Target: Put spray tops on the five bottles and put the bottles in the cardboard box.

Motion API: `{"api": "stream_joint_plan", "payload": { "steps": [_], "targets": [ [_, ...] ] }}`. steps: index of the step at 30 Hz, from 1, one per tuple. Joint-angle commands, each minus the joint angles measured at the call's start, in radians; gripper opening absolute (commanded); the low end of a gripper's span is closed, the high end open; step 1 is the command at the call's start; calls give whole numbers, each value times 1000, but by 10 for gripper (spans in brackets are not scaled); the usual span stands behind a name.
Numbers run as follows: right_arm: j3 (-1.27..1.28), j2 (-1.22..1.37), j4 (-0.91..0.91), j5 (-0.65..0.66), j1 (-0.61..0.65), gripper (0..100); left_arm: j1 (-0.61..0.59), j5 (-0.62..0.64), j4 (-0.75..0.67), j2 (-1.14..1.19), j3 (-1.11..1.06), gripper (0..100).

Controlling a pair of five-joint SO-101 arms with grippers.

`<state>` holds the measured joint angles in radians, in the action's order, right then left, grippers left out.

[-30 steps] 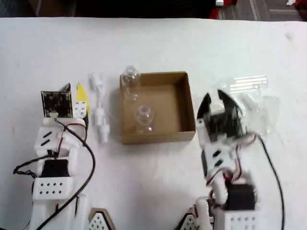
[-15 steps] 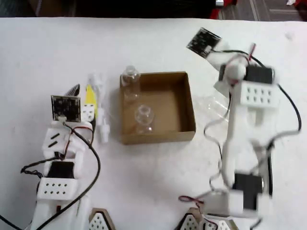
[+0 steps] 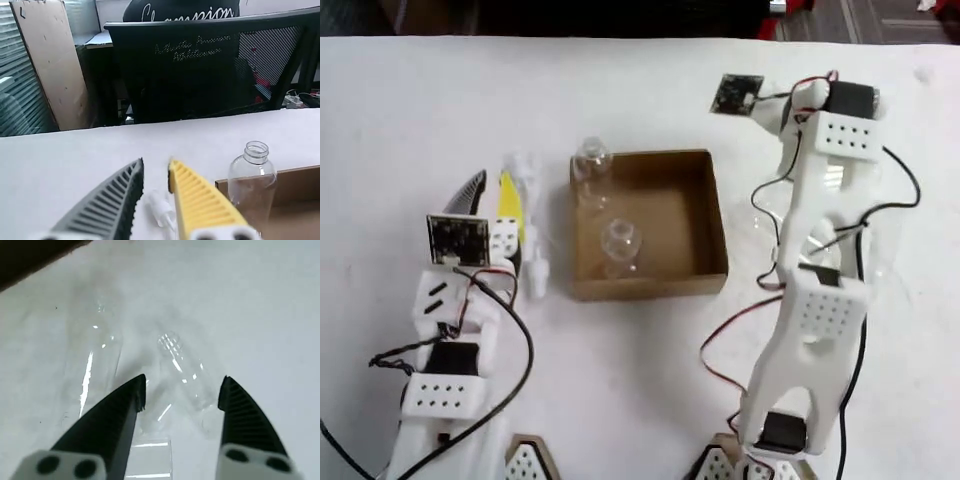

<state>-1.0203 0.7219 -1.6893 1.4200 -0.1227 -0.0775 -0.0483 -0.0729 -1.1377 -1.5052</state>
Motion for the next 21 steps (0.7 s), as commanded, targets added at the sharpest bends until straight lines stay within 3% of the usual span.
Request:
{"api": "stream_joint_plan", "payload": {
  "steps": [1, 8, 21],
  "targets": [
    [-149, 113, -27, 77, -13, 219, -18, -46, -31, 2, 11, 80],
    [-292, 259, -24, 130, -10, 219, -19, -63, -32, 2, 11, 80],
    [-301, 309, -24, 239, -56, 219, -19, -63, -32, 2, 14, 80]
  ]
}}
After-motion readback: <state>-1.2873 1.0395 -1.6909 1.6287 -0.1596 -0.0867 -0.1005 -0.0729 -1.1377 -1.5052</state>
